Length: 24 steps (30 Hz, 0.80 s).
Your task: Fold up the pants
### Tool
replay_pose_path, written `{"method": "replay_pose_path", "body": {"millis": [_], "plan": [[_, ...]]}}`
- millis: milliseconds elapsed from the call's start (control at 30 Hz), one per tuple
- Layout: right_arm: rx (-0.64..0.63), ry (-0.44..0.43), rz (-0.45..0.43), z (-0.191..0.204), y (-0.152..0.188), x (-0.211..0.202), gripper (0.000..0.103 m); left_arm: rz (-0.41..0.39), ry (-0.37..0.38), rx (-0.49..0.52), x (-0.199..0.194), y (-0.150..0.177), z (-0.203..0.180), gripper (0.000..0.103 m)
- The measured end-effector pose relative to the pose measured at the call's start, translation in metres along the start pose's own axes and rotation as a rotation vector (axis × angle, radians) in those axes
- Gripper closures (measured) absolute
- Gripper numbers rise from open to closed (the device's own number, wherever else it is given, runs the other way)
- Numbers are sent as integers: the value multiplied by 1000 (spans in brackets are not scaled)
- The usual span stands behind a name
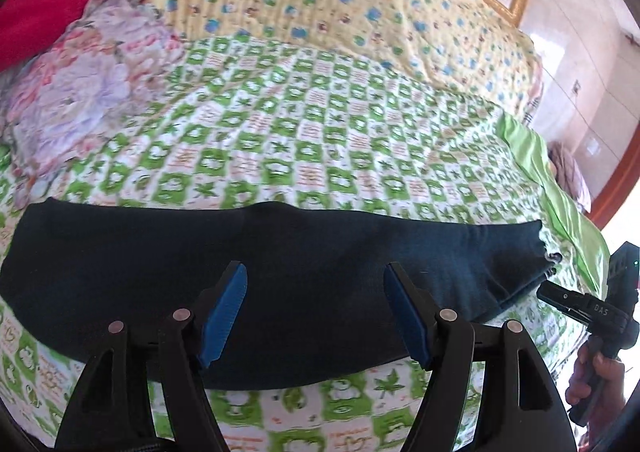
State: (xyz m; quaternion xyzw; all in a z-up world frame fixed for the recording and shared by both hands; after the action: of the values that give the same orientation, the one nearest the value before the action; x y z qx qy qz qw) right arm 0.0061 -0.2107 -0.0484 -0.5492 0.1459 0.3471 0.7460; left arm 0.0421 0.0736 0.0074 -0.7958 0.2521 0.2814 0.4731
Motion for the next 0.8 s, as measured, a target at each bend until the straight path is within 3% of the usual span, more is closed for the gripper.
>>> {"method": "replay_pose_path", "body": {"millis": [167, 400, 500, 633, 767, 800], "plan": [[86, 69, -29, -31, 4, -16, 54, 41, 29, 66, 16, 4, -31, 29], [202, 134, -42, -64, 4, -20, 46, 101, 76, 210, 44, 7, -87, 27], [255, 123, -55, -75, 3, -18, 45, 133, 98, 310, 60, 10, -120, 27], [302, 98, -77, -83, -5, -14, 36, 187, 135, 418, 83, 15, -163, 25], [322, 99, -122, -90, -14, -9, 36, 259, 171, 482, 111, 23, -198, 25], [320, 101, -129, -92, -16, -7, 41, 274, 177, 495, 118, 25, -206, 25]]}}
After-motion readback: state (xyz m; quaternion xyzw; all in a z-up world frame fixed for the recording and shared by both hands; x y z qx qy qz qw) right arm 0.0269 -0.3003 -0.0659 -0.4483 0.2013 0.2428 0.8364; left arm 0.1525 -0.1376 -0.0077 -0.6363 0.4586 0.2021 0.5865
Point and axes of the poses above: each gripper's, at about its wrist camera, not at the fingertips, and x roughly the way its jaws point, z to its left, y to its underside, the point moved 7 cm from there along x, roughly the way its jaws point, and after that the axes turned 15 degrees about -x, right-handed, at the moved point
